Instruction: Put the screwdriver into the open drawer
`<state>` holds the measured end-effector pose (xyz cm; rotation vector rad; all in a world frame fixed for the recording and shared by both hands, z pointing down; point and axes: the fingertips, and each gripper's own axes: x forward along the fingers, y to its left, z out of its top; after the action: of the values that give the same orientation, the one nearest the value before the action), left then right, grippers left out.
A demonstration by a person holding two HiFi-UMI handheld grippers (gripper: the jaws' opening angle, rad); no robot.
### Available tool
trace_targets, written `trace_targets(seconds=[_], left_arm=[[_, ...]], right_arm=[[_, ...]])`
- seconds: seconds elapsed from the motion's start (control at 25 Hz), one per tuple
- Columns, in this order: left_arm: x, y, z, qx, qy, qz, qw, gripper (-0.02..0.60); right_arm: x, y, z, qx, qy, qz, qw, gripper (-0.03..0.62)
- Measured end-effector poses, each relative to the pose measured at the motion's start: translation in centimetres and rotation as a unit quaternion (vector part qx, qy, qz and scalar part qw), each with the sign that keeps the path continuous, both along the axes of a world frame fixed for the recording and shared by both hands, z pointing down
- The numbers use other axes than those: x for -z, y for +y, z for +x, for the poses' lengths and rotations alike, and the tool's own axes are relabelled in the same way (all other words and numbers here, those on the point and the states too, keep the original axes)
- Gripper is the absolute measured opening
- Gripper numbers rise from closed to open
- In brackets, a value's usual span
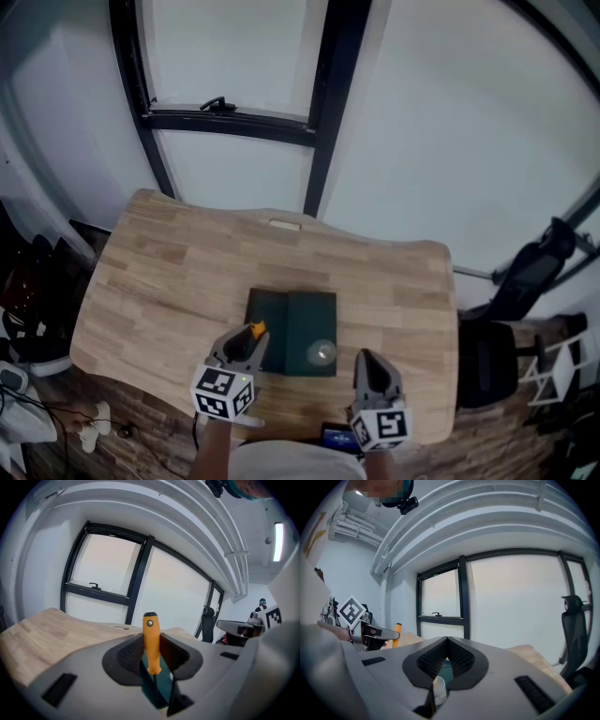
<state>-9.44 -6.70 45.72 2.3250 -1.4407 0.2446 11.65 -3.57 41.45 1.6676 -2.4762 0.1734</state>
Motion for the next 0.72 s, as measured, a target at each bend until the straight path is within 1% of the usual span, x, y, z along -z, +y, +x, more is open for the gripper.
trace_targets(seconds=[0.24, 0.48, 0.72], left_arm=[[-0.7, -0.6, 0.2, 0.000, 0.001, -0.013, 0.9999, 0.108], [-1.3, -0.9, -0.2, -0.001, -0.007, -0.024, 0.9997, 0.108], [-1.8, -1.5, -0.4, -0.009, -0.013, -0.032, 0.9994, 0.107]], right_arm=[[-0.7, -0.6, 1.0, -0.003, -0.001, -0.008, 1.000, -0.003], [-1.6, -1.1, 0.6, -0.001, -0.004, -0.016, 1.000, -0.003], [-2.0, -1.4, 0.8, -0.009, -0.005, -0.021, 1.000, -0.003]])
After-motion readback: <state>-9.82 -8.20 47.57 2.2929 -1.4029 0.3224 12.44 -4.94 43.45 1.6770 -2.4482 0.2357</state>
